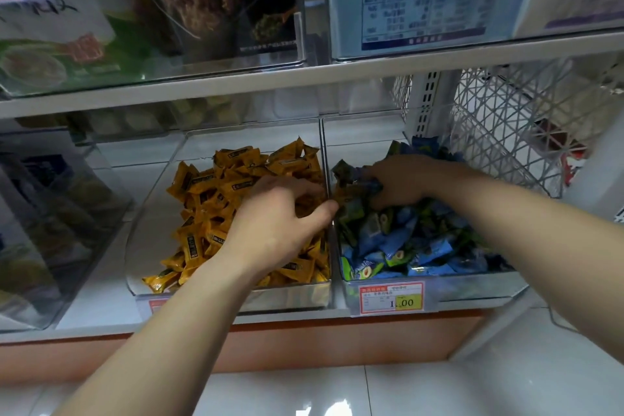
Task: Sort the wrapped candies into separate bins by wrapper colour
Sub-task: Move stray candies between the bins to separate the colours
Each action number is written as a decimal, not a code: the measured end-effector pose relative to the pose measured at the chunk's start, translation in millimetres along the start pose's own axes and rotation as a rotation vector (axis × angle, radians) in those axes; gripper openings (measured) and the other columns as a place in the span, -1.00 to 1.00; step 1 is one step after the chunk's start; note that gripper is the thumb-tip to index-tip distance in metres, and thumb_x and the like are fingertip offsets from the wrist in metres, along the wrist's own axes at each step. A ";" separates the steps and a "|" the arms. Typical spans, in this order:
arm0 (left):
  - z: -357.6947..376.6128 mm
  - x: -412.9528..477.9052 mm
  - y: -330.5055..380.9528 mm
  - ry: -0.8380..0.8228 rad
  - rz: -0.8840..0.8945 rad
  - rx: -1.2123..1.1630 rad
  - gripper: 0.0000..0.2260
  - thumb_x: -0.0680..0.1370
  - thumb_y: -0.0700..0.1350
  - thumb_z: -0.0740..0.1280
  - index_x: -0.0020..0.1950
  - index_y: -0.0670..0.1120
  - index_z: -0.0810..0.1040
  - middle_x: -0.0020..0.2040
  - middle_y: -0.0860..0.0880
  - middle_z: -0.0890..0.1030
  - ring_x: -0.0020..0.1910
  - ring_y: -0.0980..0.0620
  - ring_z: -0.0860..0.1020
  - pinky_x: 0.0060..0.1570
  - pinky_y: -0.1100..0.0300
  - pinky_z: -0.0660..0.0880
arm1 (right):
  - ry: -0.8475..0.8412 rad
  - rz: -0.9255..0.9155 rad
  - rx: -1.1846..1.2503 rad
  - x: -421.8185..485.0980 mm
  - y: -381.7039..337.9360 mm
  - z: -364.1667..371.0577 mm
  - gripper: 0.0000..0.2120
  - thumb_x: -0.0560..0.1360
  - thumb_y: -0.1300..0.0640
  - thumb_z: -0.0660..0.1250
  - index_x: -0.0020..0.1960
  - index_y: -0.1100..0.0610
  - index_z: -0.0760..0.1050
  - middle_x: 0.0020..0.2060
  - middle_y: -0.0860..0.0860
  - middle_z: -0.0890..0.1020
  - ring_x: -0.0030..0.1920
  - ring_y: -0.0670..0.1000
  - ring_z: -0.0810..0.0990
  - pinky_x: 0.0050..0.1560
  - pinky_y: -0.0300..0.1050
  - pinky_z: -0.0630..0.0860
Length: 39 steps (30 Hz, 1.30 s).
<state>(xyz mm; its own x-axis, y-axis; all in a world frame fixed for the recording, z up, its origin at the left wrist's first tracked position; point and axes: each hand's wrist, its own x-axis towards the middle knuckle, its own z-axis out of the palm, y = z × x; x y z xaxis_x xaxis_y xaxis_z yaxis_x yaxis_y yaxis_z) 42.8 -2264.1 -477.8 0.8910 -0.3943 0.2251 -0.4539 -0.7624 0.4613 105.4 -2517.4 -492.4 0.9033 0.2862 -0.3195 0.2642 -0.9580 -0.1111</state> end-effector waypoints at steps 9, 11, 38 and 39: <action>0.3 0.9 3.5 0.004 -0.021 -0.032 -0.48 0.41 0.44 0.13 0.16 0.20 0.61 0.07 0.19 0.65 0.18 0.04 0.53 0.08 -0.02 0.54 | 0.257 0.024 0.168 -9.5 -14.5 -30.3 -0.65 0.46 -0.18 0.37 -0.04 0.09 0.69 -0.08 0.02 0.70 -0.13 -0.02 0.64 -0.17 -0.23 0.51; 0.6 1.1 4.6 0.002 -0.033 -0.035 -0.50 0.41 0.44 0.14 0.15 0.20 0.61 0.05 0.18 0.65 0.17 0.02 0.53 0.07 -0.02 0.54 | 0.338 -0.061 0.281 9.1 -28.0 -24.1 -0.80 0.53 0.01 0.37 0.07 0.05 0.68 0.04 -0.03 0.68 -0.06 -0.08 0.61 -0.18 -0.34 0.43; -2.4 1.0 3.9 0.000 -0.002 -0.082 -0.63 0.47 0.35 0.24 0.09 0.18 0.63 0.00 0.20 0.65 0.12 0.02 0.54 0.06 -0.02 0.53 | -0.042 0.025 -0.048 11.9 -21.4 -29.2 -0.25 0.11 -0.28 0.63 0.21 -0.05 0.51 0.18 -0.04 0.45 0.20 0.02 0.43 0.13 -0.02 0.51; -1.8 1.3 3.8 -0.002 -0.001 -0.087 -0.62 0.47 0.35 0.23 0.09 0.17 0.63 0.00 0.20 0.65 0.12 0.02 0.55 0.06 -0.01 0.53 | -0.066 0.026 -0.049 16.9 -22.6 -23.9 -0.01 0.11 -0.28 0.63 0.44 -0.03 0.34 0.36 0.01 0.35 0.34 0.07 0.36 0.29 0.05 0.44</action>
<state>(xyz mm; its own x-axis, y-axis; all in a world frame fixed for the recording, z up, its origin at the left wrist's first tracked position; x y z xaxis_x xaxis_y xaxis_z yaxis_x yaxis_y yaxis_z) 42.2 -2266.5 -474.2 0.8915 -0.3945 0.2228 -0.4501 -0.7153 0.5345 122.8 -2491.3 -472.9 0.8863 0.2598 -0.3834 0.2583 -0.9644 -0.0565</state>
